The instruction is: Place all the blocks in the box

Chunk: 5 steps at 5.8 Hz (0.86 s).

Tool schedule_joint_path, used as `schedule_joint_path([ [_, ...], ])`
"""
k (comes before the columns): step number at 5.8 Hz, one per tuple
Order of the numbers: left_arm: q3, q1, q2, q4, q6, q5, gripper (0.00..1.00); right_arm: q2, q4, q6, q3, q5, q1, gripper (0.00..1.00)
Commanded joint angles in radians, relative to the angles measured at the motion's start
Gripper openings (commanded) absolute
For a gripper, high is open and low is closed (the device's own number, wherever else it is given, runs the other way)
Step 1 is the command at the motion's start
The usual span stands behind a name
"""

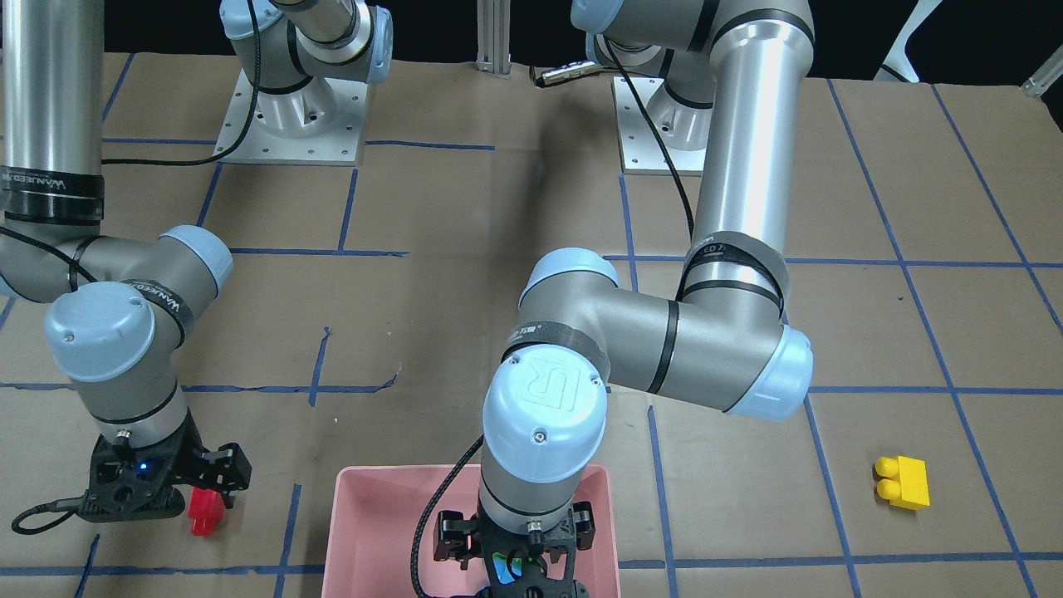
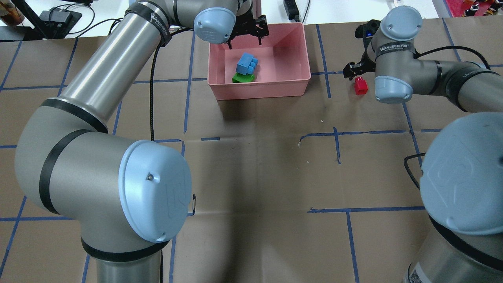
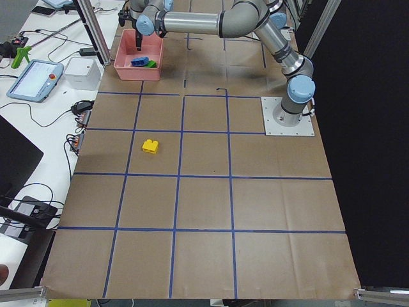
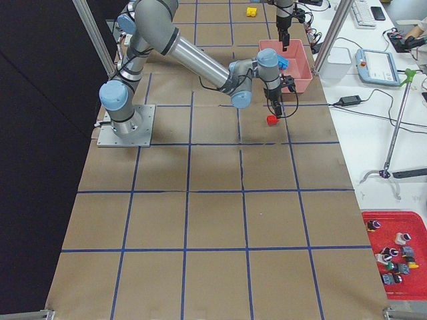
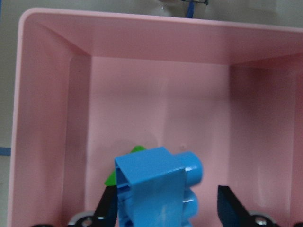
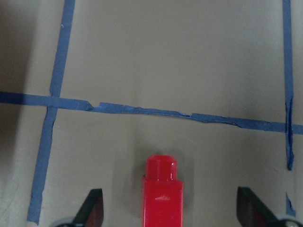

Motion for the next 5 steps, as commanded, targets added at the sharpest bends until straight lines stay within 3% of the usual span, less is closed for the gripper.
schedule_joint_path([
  [1,-0.013,0.076,0.112,-0.092,0.003,0.002,0.99,0.033,-0.006,0.007,0.013,0.010,-0.003,0.99],
  [3,-0.094,0.259,0.261,-0.218,0.112,0.011,0.99,0.051,-0.004,0.007,0.010,0.010,-0.009,0.99],
  [4,-0.199,0.361,0.332,-0.217,0.281,0.011,0.99,0.044,0.005,0.007,0.010,0.009,-0.020,0.72],
  [5,-0.282,0.459,0.383,-0.214,0.453,0.012,0.99,0.042,0.009,0.008,0.012,0.015,-0.023,0.25],
])
